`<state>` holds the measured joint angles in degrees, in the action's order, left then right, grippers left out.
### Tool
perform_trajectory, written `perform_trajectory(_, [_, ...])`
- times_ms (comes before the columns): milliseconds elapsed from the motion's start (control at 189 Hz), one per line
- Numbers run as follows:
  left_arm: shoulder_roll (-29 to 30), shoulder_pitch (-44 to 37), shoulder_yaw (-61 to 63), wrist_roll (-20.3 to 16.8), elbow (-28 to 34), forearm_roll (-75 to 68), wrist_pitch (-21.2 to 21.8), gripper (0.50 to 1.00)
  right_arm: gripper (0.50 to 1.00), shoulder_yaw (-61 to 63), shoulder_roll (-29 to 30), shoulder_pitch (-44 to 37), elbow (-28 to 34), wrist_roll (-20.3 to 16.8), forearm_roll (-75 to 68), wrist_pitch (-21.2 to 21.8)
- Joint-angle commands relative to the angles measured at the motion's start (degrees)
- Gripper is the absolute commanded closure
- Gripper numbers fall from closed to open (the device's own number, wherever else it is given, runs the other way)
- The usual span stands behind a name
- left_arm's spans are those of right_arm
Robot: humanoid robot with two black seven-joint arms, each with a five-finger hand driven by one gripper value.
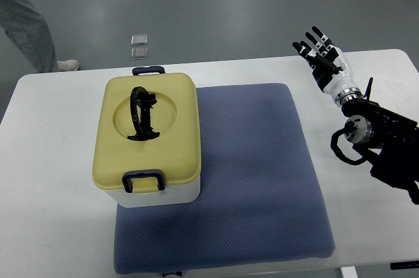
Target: Open white storage box with right hand
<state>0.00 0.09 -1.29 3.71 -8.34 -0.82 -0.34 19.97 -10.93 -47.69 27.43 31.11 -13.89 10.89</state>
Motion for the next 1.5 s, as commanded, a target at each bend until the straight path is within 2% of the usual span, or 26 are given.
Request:
perform_trajectory(0, [0.0, 0.0, -0.1, 0.0, 0.0, 0.0, 0.0, 0.500, 0.570, 0.1, 0.0, 0.1, 0.0, 0.0, 0.0, 0.0])
perform_trajectory(990, [0.0, 0.0, 0.0, 0.0, 0.0, 0.0, 0.0, 0.500, 0.570, 0.2, -0.3, -5.9, 1.4, -0.7, 1.8, -1.5])
perform_trajectory(1366, [0.0, 0.0, -0.1, 0.1, 0.0, -0.1, 0.0, 0.500, 0.570, -0.5, -1.9, -16.5, 1.9, -0.7, 23.8, -1.4])
perform_trajectory(1493, [0.0, 0.0, 0.0, 0.0, 0.0, 0.0, 0.0, 0.500, 0.570, -2.3, -2.3, -19.5, 5.9, -0.7, 36.7, -0.6])
